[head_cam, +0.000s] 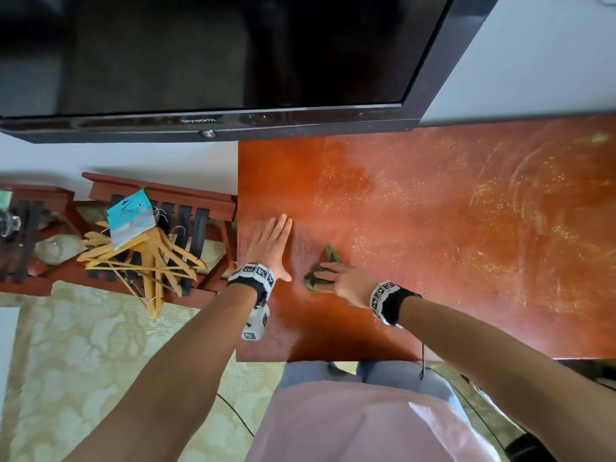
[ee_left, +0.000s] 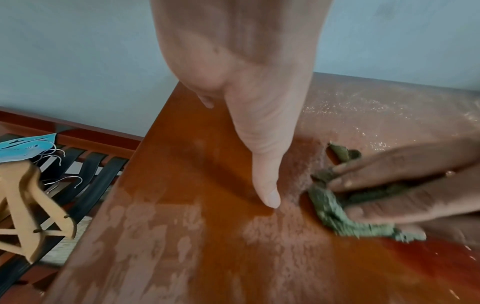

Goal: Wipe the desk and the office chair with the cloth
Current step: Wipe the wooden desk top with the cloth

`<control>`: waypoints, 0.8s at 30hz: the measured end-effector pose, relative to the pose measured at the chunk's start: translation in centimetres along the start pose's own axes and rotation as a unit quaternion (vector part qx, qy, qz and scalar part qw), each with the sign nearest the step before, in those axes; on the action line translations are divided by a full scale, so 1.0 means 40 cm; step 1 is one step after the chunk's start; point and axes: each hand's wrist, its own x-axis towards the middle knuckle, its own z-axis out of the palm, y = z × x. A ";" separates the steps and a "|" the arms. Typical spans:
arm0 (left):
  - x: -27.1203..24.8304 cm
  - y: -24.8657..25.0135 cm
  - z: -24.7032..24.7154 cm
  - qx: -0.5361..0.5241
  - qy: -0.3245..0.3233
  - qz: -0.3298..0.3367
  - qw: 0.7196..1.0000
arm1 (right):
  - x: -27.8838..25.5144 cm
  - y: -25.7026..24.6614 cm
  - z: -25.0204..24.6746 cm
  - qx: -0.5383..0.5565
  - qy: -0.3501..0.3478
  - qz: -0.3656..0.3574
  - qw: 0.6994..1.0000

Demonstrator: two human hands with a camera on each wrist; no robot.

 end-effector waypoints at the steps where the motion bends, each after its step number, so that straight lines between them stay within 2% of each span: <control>1: 0.012 0.005 -0.002 0.001 -0.004 -0.001 1.000 | 0.005 0.021 -0.009 0.005 0.013 0.012 1.000; 6: 0.041 0.015 0.018 -0.027 -0.019 -0.013 0.999 | 0.073 0.163 -0.092 0.031 0.085 0.062 0.994; 10: 0.044 0.013 0.023 -0.036 -0.016 -0.009 0.999 | 0.135 0.268 -0.182 0.046 0.100 0.190 0.976; 12: 0.045 0.013 0.026 -0.029 -0.020 -0.011 0.999 | 0.160 0.287 -0.207 0.063 0.112 0.248 0.960; 15: 0.046 0.015 0.026 -0.030 -0.022 -0.017 0.999 | 0.179 0.269 -0.212 0.090 0.119 0.284 0.947; 19: 0.039 0.017 0.019 -0.035 -0.029 -0.017 0.999 | 0.166 0.207 -0.168 0.101 0.094 0.265 0.954; 24: 0.037 0.018 0.013 -0.034 -0.035 -0.017 0.999 | 0.089 0.079 -0.091 0.071 0.048 0.146 0.986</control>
